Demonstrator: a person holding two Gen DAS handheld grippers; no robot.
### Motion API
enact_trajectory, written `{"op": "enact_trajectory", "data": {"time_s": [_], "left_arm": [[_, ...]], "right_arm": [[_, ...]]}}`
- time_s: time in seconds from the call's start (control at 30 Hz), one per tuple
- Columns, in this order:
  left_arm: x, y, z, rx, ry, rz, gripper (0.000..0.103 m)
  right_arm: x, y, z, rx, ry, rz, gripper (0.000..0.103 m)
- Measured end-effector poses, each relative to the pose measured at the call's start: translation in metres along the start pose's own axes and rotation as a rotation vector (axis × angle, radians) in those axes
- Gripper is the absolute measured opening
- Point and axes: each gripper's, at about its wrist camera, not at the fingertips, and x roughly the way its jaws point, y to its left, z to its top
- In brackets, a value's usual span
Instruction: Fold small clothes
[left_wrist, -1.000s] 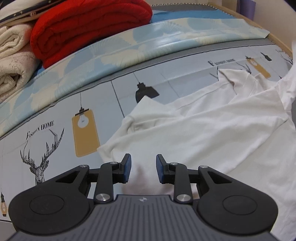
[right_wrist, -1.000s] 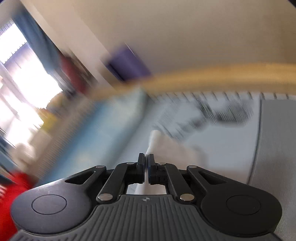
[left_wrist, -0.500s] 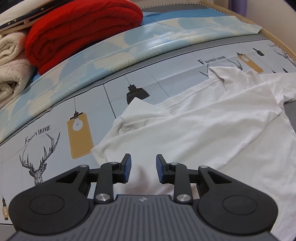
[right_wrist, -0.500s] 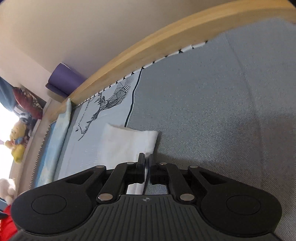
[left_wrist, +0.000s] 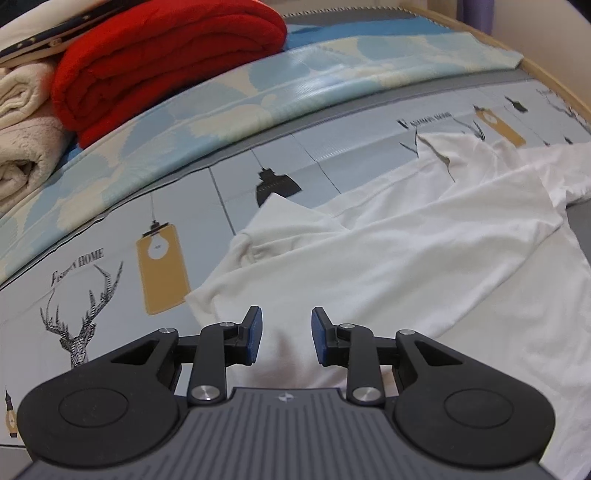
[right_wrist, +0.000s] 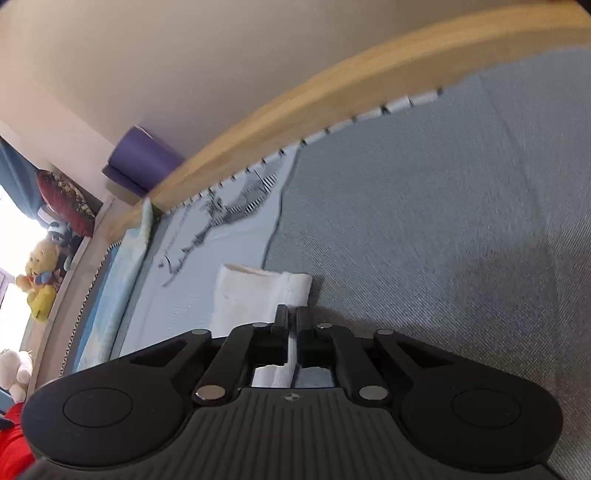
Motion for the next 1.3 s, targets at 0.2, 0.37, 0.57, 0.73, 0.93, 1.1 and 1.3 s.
{"op": "enact_trajectory", "data": {"time_s": [0.2,0.37,0.57,0.73,0.93,1.1,1.3], "left_arm": [[-0.015,0.027,-0.002,-0.072,-0.025,0.001,0.033],[-0.031,0.069,-0.001,-0.224,-0.052,0.007,0.033],[-0.045,0.109,-0.005,-0.36,-0.068,0.005,0.033],[-0.051,0.126,-0.011,-0.442,-0.061,-0.043,0.033],[-0.042,0.119,-0.013,-0.462,-0.044,-0.112,0.033],[-0.012,0.092,-0.009,-0.507,-0.022,-0.225,0.031],[0.023,0.036,0.015,-0.569,-0.054,-0.382,0.02]], "right_arm": [[-0.058,0.109,-0.025,-0.255,-0.087,0.155,0.002],[-0.162,0.246,-0.132,-0.646,-0.075,0.525,0.001],[-0.298,0.31,-0.34,-1.023,0.125,0.955,0.0],[-0.326,0.278,-0.497,-1.39,0.645,0.994,0.002],[-0.313,0.253,-0.452,-1.462,0.739,0.876,0.009],[-0.278,0.255,-0.358,-1.389,0.56,0.646,0.025],[-0.225,0.216,-0.276,-1.014,0.439,0.349,0.029]]}}
